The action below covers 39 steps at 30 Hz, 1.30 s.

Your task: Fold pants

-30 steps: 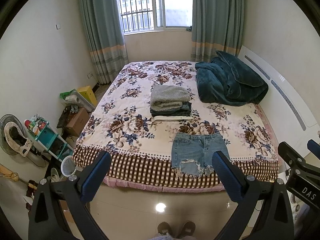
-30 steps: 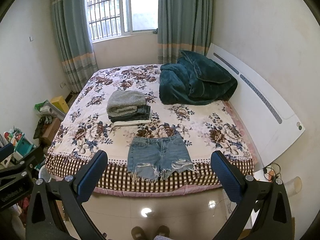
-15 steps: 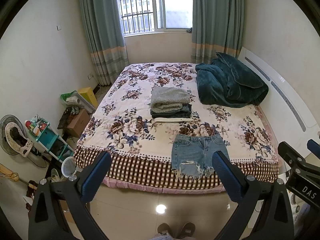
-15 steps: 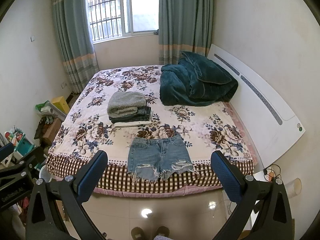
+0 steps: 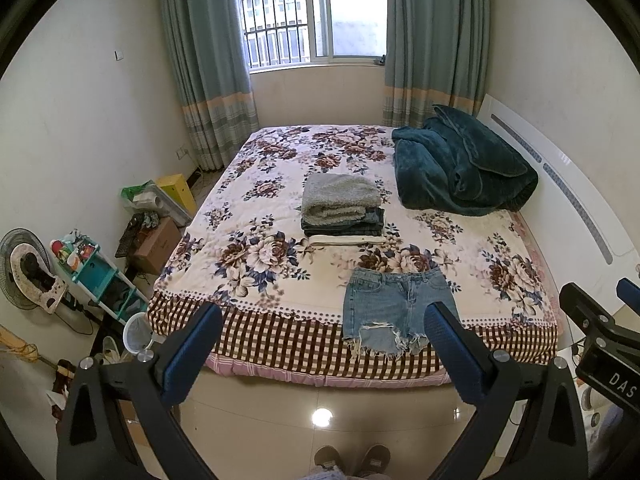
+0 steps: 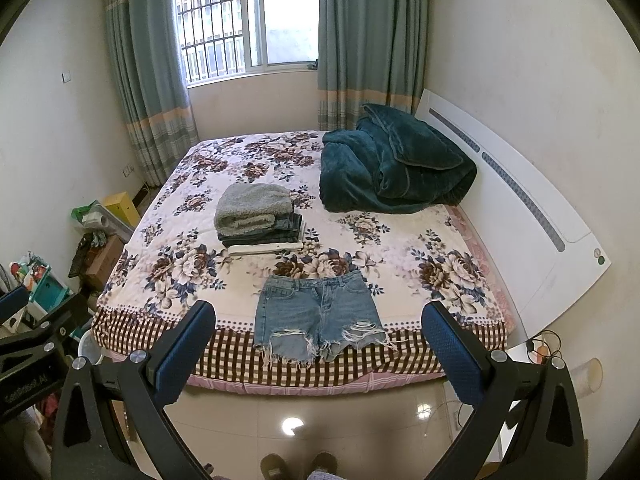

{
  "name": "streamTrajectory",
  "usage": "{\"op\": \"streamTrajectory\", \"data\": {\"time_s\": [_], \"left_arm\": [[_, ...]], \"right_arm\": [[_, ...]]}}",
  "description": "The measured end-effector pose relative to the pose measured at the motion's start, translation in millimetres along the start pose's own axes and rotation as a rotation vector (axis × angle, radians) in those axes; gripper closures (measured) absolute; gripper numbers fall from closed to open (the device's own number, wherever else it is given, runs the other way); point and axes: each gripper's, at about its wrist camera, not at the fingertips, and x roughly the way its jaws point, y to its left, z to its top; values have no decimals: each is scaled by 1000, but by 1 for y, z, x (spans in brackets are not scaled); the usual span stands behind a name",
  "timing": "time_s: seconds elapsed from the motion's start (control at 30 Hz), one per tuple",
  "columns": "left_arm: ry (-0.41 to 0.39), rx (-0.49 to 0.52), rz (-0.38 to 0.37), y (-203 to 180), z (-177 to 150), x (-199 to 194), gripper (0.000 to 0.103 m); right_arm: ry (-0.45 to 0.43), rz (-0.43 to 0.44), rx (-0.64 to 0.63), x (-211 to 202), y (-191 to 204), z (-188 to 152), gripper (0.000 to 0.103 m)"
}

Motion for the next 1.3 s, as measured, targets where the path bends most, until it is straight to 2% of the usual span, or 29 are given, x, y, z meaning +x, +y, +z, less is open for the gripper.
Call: {"op": "streamTrajectory", "data": {"time_s": [0.4, 0.57, 0.73, 0.97, 1.03, 1.23, 1.3], "left_arm": [[3, 2, -3, 0, 0, -2, 0], [9, 8, -7, -2, 12, -8, 0], [16, 13, -1, -1, 16, 9, 0], [58, 60, 26, -3, 12, 73, 0], [73, 61, 8, -6, 9, 94, 0], [163, 46, -24, -21, 3, 168, 0], [173, 38, -8, -28, 4, 189, 0]], "right_arm": [[3, 4, -2, -3, 1, 4, 0], [3, 1, 5, -3, 2, 3, 0], [17, -7, 32, 11, 0, -7, 0], [92, -70, 91, 74, -4, -19, 0], [115, -87, 96, 97, -7, -19, 0], [180, -132, 93, 187, -29, -20, 0], [207, -138, 76, 226, -37, -19, 0]]}}
